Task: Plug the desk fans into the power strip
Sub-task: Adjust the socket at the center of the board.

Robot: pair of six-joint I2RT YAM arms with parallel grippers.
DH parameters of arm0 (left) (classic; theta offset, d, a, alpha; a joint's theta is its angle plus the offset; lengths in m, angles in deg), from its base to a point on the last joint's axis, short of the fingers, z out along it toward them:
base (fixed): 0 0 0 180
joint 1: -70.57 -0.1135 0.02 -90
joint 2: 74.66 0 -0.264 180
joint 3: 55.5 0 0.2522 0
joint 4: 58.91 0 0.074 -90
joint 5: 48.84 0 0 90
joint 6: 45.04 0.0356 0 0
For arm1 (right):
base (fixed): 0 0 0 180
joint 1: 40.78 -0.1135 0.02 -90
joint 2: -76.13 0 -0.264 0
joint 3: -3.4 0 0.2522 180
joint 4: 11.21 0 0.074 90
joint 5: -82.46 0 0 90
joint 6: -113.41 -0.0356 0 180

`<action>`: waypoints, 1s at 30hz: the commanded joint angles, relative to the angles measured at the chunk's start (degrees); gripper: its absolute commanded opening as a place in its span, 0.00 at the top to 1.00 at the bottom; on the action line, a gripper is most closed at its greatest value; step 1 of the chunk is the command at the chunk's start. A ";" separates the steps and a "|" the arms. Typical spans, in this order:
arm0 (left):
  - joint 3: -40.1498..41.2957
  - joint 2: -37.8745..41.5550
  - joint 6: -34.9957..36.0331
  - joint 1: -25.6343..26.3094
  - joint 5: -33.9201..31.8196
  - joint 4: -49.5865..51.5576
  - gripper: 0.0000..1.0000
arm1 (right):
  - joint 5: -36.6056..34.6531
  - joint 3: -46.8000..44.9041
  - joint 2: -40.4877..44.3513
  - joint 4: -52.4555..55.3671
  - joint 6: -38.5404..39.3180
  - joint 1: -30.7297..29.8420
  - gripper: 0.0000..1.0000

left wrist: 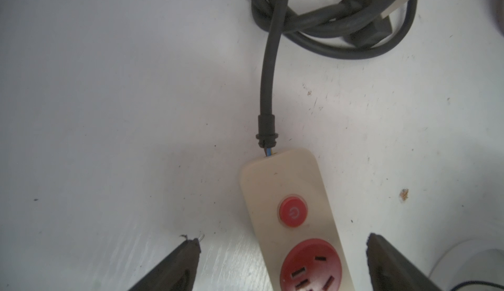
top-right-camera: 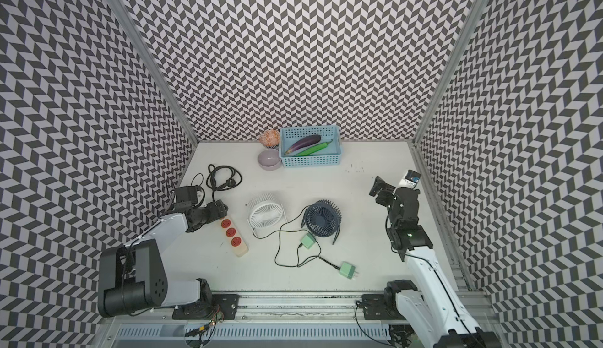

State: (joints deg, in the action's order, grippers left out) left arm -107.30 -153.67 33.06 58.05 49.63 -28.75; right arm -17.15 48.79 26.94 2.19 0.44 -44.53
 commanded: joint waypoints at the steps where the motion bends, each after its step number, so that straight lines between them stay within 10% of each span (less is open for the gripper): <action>1: -0.59 -2.59 -0.31 0.16 1.19 -2.49 0.12 | -0.38 -0.78 0.19 -3.07 0.54 -0.10 0.01; 17: -4.73 -9.19 1.86 6.01 0.80 -1.99 0.59 | 0.14 -0.10 -0.51 -2.63 0.55 -0.14 0.01; 30: -5.41 -11.07 1.45 15.58 5.44 -2.58 0.65 | 0.99 0.77 -1.77 -2.08 0.43 -0.19 0.01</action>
State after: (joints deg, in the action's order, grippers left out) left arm -111.98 -162.82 34.78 70.69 49.50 -31.87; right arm -16.64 48.49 25.46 2.12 0.44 -44.53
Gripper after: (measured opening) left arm 0.455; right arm 0.993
